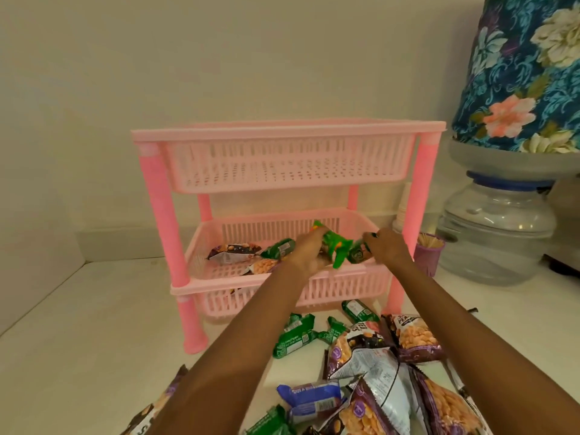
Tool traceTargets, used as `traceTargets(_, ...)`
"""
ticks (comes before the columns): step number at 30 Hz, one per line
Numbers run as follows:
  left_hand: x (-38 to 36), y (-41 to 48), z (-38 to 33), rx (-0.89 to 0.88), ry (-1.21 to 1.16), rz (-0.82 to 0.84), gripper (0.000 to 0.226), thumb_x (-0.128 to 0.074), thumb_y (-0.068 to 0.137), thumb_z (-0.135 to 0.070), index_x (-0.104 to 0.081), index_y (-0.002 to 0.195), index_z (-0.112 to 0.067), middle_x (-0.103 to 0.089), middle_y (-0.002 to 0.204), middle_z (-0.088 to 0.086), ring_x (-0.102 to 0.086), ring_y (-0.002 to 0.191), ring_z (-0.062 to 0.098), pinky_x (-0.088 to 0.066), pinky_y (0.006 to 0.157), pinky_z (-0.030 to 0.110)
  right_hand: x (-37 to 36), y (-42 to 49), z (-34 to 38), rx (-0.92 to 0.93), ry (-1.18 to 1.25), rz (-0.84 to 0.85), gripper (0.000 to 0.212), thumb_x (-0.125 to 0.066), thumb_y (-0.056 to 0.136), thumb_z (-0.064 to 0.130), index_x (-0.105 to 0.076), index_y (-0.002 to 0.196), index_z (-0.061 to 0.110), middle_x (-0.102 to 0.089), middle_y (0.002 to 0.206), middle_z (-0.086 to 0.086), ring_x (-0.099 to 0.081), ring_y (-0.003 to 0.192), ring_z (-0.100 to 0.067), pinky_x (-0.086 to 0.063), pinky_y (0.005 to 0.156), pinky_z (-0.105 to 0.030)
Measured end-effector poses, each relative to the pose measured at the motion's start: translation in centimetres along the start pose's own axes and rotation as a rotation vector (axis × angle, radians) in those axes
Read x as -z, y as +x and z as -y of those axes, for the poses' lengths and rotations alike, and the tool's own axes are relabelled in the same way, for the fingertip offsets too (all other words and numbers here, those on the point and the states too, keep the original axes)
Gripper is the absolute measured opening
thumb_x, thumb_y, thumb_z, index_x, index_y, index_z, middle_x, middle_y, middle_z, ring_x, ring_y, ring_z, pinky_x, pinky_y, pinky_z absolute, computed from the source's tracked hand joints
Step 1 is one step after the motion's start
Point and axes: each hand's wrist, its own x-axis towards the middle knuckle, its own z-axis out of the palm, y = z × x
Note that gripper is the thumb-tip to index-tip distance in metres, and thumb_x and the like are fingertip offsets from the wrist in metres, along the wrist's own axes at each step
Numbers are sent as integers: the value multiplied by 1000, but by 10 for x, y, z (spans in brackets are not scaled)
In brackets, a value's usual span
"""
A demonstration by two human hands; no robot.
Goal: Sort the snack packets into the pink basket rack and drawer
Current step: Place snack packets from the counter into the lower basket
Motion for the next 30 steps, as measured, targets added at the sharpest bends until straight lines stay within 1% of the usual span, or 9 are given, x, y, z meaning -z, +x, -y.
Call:
traceTargets(3, -19, 11, 3, 0, 116, -23, 29, -46, 97, -19, -49, 118, 0, -58, 106, 17, -56, 90, 25, -48, 81, 35, 1, -1, -1, -25, 246, -4, 39, -42, 95, 25, -53, 115, -6, -58, 117, -24, -56, 110, -37, -45, 92, -36)
traceTargets(6, -22, 12, 13, -43, 406, -21, 49, -46, 97, -21, -32, 139, 0, -41, 143, 16, -44, 125, 29, -40, 99, 33, 4, -21, -10, 111, 268, -114, 36, -42, 95, 15, -51, 124, -1, -58, 126, -20, -58, 109, -35, -48, 95, -42)
traceTargets(10, -7, -5, 34, -479, 765, -96, 33, -44, 95, -7, -54, 126, 0, -57, 132, 14, -55, 113, 25, -41, 93, 28, 4, -58, -32, 280, 305, -193, 21, -47, 90, 4, -67, 97, 6, -67, 93, -11, -58, 66, -11, -41, 53, -5)
traceTargets(13, 12, -24, 67, -702, 829, -32, 23, -49, 93, -5, -67, 106, -10, -67, 101, 5, -63, 89, 25, -50, 82, 32, 1, -80, -51, 276, 227, 1, 20, -50, 88, 1, -68, 90, 9, -69, 91, -12, -57, 64, -11, -43, 54, -12)
traceTargets(15, 27, -32, 92, -621, 873, 69, 23, -50, 93, -9, -65, 109, -15, -66, 100, 7, -64, 85, 29, -50, 76, 32, 1, -92, -62, 239, 97, 149, 30, -45, 87, -5, -63, 107, 8, -67, 105, -15, -62, 86, -24, -47, 70, -26)
traceTargets(17, 41, -35, 112, -454, 1025, 181, 36, -54, 92, -19, -51, 128, -17, -57, 123, 7, -58, 111, 24, -45, 93, 30, 0, -100, -71, 194, -50, 287, 49, -40, 86, -7, -43, 132, 11, -59, 121, -16, -56, 107, -26, -41, 79, -24)
traceTargets(20, 57, -37, 133, -268, 1201, 331, 69, -61, 87, -31, -26, 145, -16, -39, 144, 7, -42, 131, 22, -35, 111, 32, 0, -114, -82, 115, -99, 455, 59, -44, 91, 5, -16, 143, 10, -58, 121, -11, -53, 109, -24, -43, 80, -24)
traceTargets(23, 57, -41, 145, -289, 1269, 264, 68, -63, 84, -31, -29, 142, -20, -45, 138, 7, -48, 123, 22, -41, 104, 32, -3, -126, -86, 59, -170, 520, 67, -53, 91, 29, -15, 142, 7, -56, 128, -12, -53, 117, -24, -44, 91, -29)
traceTargets(30, 54, -40, 151, -387, 1227, 41, 56, -62, 86, -29, -42, 137, -18, -50, 136, 4, -51, 120, 19, -42, 99, 29, -16, -147, -82, -55, -539, 398, 84, -57, 76, 62, -29, 139, 13, -51, 133, -12, -48, 123, -28, -44, 102, -41)
